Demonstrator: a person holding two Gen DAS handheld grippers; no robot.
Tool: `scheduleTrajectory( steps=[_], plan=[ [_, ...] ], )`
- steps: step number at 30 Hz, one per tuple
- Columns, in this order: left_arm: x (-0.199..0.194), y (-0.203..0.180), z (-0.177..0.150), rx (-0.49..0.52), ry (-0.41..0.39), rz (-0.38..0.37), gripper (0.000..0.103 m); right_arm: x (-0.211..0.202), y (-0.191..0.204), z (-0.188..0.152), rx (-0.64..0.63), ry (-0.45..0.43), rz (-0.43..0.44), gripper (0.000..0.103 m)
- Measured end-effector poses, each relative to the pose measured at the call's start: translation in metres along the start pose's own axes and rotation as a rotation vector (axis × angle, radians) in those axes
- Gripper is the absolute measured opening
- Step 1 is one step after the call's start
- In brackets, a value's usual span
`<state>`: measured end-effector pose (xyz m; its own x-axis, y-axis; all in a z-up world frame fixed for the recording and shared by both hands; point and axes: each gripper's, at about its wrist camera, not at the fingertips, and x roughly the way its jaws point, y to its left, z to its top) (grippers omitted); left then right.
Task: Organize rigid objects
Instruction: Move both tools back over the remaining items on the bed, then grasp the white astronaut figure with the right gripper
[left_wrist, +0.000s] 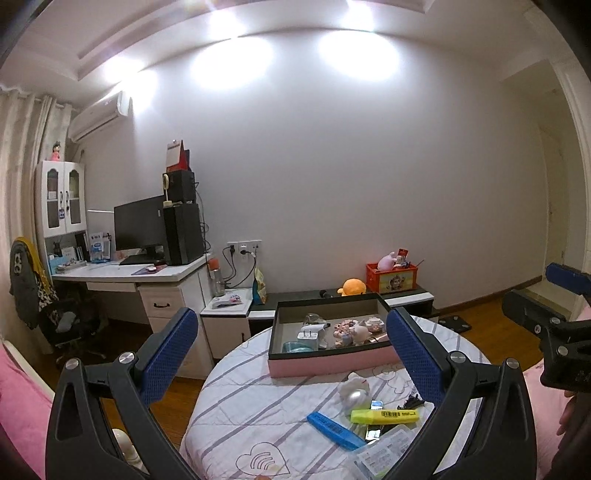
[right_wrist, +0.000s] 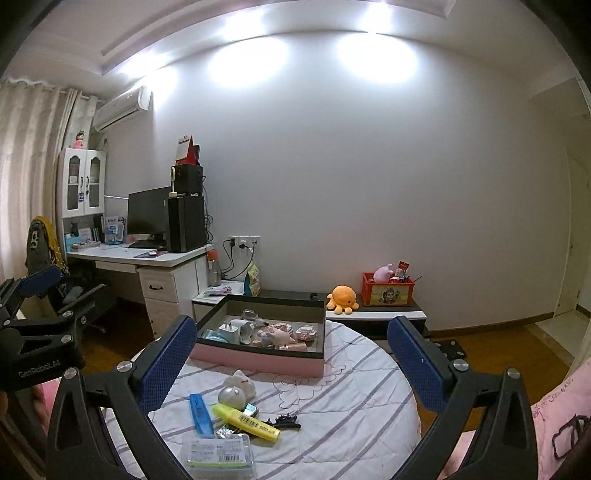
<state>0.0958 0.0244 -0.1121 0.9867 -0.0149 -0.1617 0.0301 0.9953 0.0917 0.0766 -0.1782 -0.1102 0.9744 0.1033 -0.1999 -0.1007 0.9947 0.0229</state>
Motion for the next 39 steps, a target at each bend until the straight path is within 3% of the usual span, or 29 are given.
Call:
scheduleTrajectory(
  steps=[8,17,29,39],
  plan=[
    [0.005,-0.005,-0.015,0.043,0.052,-0.003,0.103,-0.004,-0.003,-0.009,-0.008,0.028,-0.016,0.103],
    [0.043,-0.003,-0.054,0.049,0.217,-0.043,0.103,0.025,-0.015,-0.040,0.008,0.167,-0.025,0.103],
    [0.100,0.012,-0.103,0.045,0.397,-0.029,0.103,0.131,0.017,-0.086,-0.040,0.446,0.085,0.103],
    [0.147,0.031,-0.119,0.010,0.476,-0.026,0.103,0.215,0.051,-0.105,-0.055,0.620,0.170,0.103]
  ],
)
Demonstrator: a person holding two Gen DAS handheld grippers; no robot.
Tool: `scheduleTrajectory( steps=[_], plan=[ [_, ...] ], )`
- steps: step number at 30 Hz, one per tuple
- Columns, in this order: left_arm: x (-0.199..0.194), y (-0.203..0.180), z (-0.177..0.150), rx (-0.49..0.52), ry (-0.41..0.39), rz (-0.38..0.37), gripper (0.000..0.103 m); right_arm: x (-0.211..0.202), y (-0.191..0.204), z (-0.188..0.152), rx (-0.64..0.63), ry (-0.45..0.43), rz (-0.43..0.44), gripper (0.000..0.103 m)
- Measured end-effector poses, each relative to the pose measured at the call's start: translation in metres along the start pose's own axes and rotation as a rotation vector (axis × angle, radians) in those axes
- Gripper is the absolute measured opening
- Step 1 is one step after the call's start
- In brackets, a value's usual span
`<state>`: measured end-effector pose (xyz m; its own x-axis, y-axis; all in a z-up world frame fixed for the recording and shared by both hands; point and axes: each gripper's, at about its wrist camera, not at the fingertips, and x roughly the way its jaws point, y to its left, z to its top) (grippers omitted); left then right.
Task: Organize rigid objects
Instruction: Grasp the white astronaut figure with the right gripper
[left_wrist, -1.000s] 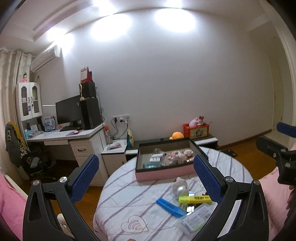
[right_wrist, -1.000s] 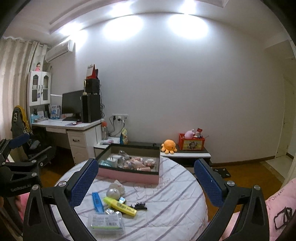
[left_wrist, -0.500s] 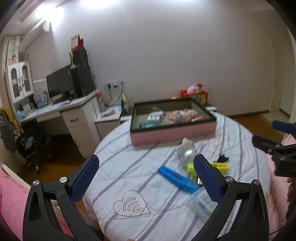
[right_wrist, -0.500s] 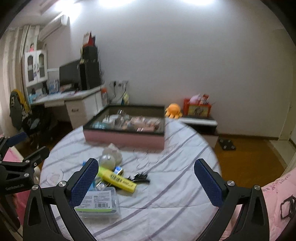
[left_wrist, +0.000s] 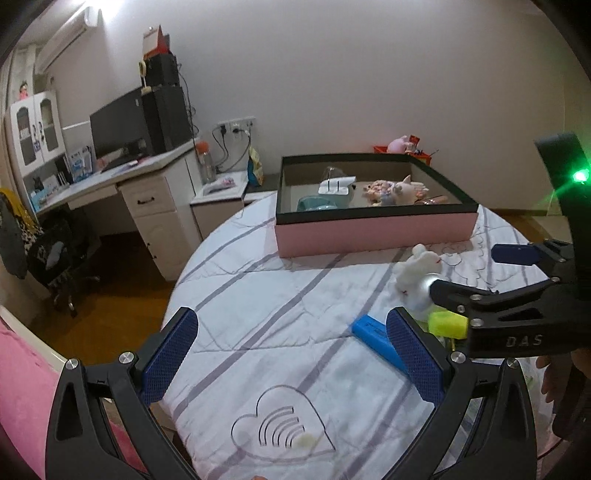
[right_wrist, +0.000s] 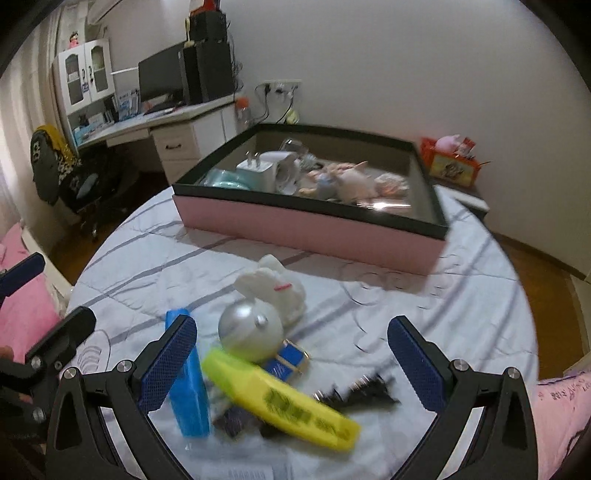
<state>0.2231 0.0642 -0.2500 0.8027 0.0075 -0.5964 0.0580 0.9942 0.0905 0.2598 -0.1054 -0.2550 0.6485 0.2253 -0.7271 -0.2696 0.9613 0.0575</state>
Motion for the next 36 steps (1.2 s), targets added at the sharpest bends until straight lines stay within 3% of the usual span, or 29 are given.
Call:
scheduleTrajectory(
  steps=[5,8,10,15,16,17,21,24,32,36],
  plan=[
    [0.023,-0.001,0.003,0.008,0.037,-0.009,0.103,0.026,-0.006,0.009,0.035,0.087,0.062,0.100],
    [0.031,-0.003,0.004,0.014,0.048,-0.016,0.103,0.038,-0.009,0.013,0.032,0.128,0.095,0.078],
    [0.034,-0.005,0.005,0.017,0.055,-0.020,0.103,0.045,-0.009,0.012,0.028,0.158,0.162,0.065],
    [0.036,-0.010,0.007,0.013,0.065,-0.060,0.103,0.034,-0.008,0.009,-0.002,0.107,0.150,0.064],
    [0.035,-0.012,0.007,0.015,0.066,-0.069,0.103,0.028,-0.013,0.009,0.014,0.081,0.150,0.061],
    [0.035,-0.014,0.007,0.017,0.069,-0.075,0.103,0.021,-0.017,0.008,0.026,0.050,0.145,0.045],
    [0.035,-0.028,0.005,0.044,0.083,-0.096,0.103,0.002,-0.037,0.007,0.047,0.016,0.097,0.043],
    [0.034,-0.037,0.003,0.051,0.092,-0.117,0.103,0.000,-0.055,0.000,0.069,0.033,0.100,0.043],
    [0.026,-0.054,0.002,0.100,0.100,-0.158,0.103,-0.017,-0.091,-0.030,0.068,0.064,-0.022,0.043],
    [0.030,-0.066,0.000,0.107,0.125,-0.201,0.103,-0.019,-0.112,-0.046,0.124,0.068,-0.030,0.043]
  ],
)
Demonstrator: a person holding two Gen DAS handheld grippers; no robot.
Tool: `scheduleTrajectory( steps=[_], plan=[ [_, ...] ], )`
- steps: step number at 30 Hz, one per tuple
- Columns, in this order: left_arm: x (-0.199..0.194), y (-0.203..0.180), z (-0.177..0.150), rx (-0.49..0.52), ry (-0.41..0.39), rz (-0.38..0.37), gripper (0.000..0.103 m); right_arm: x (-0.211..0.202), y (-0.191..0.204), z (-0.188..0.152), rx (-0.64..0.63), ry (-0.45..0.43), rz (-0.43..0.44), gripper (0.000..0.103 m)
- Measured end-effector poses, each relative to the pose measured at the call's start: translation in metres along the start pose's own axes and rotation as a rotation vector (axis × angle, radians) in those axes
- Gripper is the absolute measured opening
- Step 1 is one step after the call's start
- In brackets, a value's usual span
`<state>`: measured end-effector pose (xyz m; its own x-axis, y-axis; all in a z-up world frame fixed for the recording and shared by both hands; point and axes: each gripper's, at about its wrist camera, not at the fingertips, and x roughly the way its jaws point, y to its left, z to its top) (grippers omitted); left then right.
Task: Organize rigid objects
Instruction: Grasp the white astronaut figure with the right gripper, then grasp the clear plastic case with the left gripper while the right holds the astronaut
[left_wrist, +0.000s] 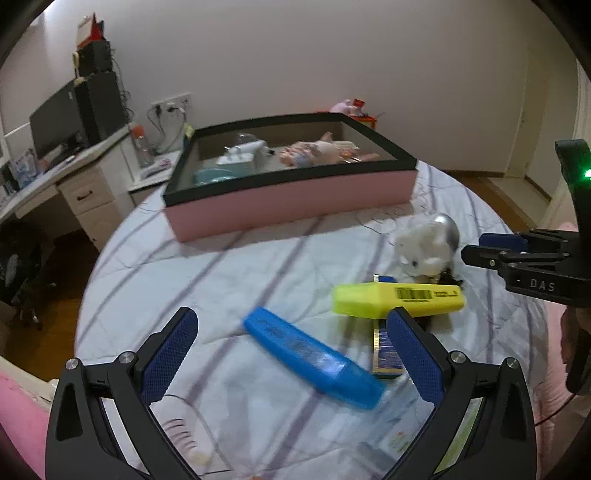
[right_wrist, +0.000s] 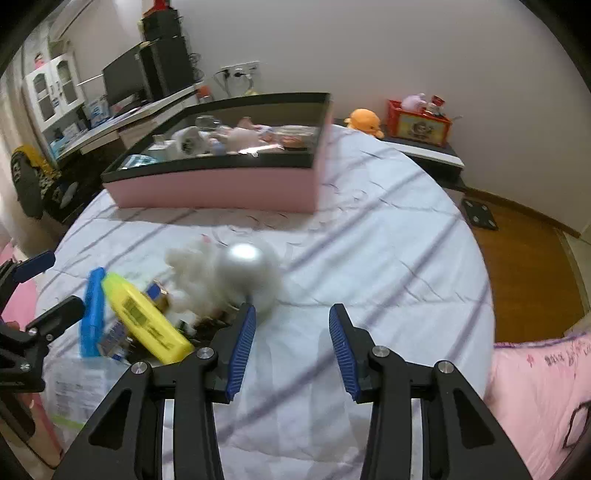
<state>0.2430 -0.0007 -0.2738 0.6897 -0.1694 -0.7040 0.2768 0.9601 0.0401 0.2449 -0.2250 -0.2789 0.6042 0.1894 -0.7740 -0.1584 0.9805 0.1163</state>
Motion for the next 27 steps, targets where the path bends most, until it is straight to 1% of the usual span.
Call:
scheduleTrajectory(
  steps=[2,3,5,6,9,12,16,17,18,21,22,24,27],
  plan=[
    [0.002,-0.006,0.001,0.006,0.004,-0.020,0.103,-0.003,-0.002,-0.001,0.011,-0.028,0.008,0.045],
    [0.004,-0.008,0.001,0.008,0.012,-0.028,0.103,-0.006,0.000,0.000,0.006,-0.045,0.011,0.050],
    [0.003,-0.012,0.001,0.016,0.009,-0.033,0.103,-0.013,0.003,0.001,-0.007,-0.082,0.031,0.080],
    [0.003,-0.014,0.001,0.019,0.010,-0.030,0.103,-0.015,0.006,0.003,-0.015,-0.101,0.052,0.084],
    [0.002,-0.012,0.001,0.019,0.013,-0.020,0.103,-0.010,0.016,0.011,-0.030,-0.107,0.116,0.084],
    [0.001,-0.009,0.001,0.007,0.017,-0.025,0.103,0.006,0.028,0.016,-0.051,-0.078,0.132,0.084],
    [0.004,-0.009,0.004,0.011,0.029,-0.039,0.103,0.034,0.033,0.022,-0.048,-0.010,0.153,0.084],
    [0.006,-0.010,0.005,0.016,0.031,-0.045,0.103,0.036,0.033,0.021,-0.052,-0.011,0.154,0.080],
    [0.007,-0.011,0.006,0.019,0.033,-0.053,0.103,0.037,0.032,0.021,-0.047,-0.019,0.149,0.074],
    [0.013,-0.020,0.010,0.036,0.042,-0.075,0.103,0.028,0.021,0.018,-0.008,-0.049,0.144,0.074],
    [0.014,-0.023,0.011,0.042,0.043,-0.084,0.103,0.024,0.015,0.017,0.004,-0.068,0.129,0.074],
    [0.020,-0.030,0.013,0.052,0.056,-0.103,0.103,0.018,0.005,0.013,0.010,-0.065,0.085,0.074],
    [0.028,-0.045,0.015,0.087,0.082,-0.141,0.103,0.010,-0.011,0.006,0.049,-0.066,0.072,0.074]
  ],
)
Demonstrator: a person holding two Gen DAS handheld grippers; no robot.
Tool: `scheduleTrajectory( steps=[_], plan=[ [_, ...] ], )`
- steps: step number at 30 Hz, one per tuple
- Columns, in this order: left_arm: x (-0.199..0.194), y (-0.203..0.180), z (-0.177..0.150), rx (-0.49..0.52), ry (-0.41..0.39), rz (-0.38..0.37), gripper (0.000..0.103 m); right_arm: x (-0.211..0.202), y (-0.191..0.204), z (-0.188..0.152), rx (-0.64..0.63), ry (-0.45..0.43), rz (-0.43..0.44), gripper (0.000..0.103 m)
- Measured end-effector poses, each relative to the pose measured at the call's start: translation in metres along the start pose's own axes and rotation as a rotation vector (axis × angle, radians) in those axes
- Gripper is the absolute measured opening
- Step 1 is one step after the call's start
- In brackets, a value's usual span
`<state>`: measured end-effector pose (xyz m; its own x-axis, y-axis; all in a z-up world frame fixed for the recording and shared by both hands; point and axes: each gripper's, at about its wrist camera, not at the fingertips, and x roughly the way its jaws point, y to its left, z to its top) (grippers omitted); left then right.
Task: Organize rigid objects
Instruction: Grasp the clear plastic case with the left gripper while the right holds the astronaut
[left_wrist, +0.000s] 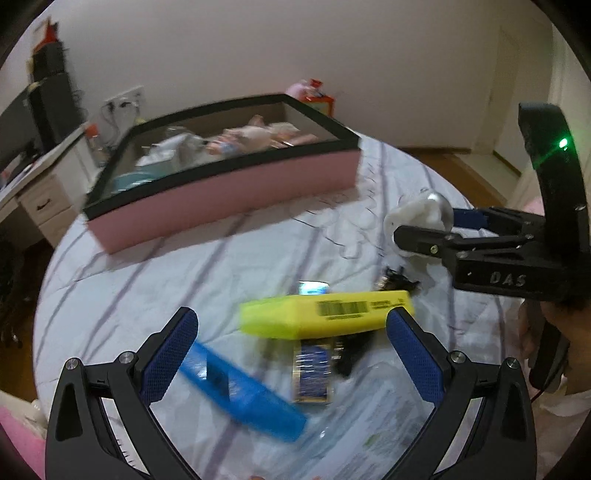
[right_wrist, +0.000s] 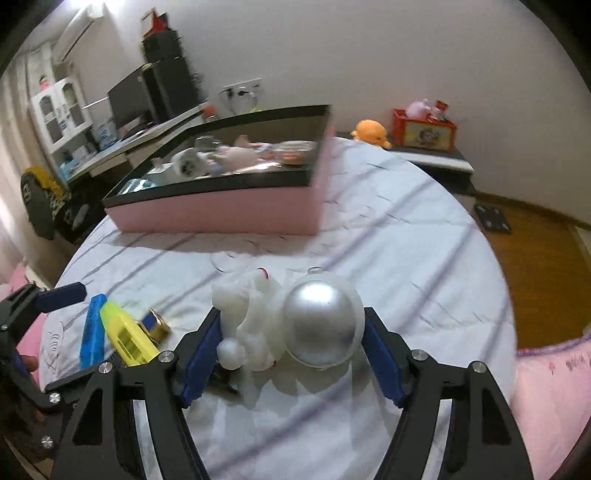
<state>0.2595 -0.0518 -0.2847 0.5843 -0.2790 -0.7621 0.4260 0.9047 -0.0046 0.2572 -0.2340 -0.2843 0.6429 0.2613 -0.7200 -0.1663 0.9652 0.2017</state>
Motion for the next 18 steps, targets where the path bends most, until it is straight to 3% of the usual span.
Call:
scheduleTrajectory(
  steps=[5,8,15,18],
  plan=[
    [0.010,-0.012,0.004,0.035,0.055,-0.026,0.103,-0.003,-0.011,-0.006,0.016,-0.003,0.001,0.074],
    [0.011,-0.009,0.007,0.034,0.067,0.007,0.103,-0.005,-0.011,-0.006,0.018,-0.011,0.006,0.074],
    [-0.009,0.020,-0.003,-0.041,0.025,0.052,0.103,-0.014,-0.004,-0.010,0.003,-0.026,0.011,0.074],
    [-0.014,0.029,-0.011,-0.070,0.023,0.071,0.103,-0.006,-0.003,-0.016,0.002,0.010,0.008,0.074]
  ],
)
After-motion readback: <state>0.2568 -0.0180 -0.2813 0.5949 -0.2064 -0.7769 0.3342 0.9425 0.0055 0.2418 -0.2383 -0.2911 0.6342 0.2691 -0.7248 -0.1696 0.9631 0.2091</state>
